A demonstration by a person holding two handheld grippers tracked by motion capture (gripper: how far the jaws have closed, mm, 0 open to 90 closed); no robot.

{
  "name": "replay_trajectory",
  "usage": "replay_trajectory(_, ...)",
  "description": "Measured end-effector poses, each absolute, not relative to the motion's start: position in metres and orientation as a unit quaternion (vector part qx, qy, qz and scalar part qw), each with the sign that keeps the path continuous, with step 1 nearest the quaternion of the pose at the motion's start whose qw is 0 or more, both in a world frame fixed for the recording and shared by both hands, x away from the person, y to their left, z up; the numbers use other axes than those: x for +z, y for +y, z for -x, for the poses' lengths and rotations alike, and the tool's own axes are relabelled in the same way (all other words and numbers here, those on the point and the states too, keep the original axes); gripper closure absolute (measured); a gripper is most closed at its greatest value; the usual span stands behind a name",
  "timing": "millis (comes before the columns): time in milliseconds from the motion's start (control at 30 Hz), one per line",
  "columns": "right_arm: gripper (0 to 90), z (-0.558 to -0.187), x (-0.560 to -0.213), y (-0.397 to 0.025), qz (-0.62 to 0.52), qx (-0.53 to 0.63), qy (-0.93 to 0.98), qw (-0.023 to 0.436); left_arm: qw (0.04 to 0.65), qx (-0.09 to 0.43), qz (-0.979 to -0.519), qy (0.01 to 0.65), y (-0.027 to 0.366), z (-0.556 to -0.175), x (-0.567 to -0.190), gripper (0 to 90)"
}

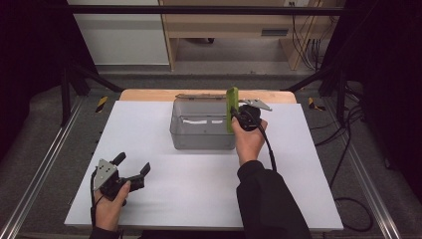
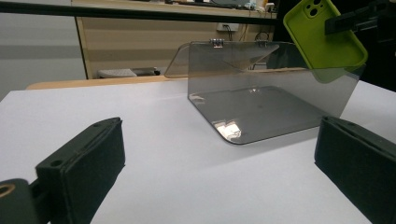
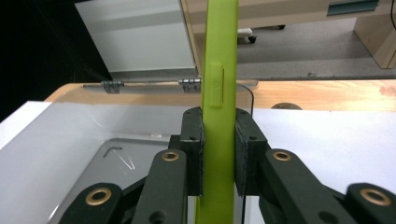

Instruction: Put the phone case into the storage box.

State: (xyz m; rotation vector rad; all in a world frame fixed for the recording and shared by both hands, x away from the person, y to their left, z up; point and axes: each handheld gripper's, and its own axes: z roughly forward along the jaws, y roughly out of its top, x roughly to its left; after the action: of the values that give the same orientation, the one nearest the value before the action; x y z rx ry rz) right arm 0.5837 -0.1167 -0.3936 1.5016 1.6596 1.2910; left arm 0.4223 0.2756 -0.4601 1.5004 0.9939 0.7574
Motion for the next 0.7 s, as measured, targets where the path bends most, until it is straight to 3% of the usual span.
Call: replay_trajectory(700,76.9,-0.589,-0.408,-0.112,-0.557,0.456,0.64,0.268,0.559,0.318,-0.64,0.421,0.275,-0.423,-0.461,1.6)
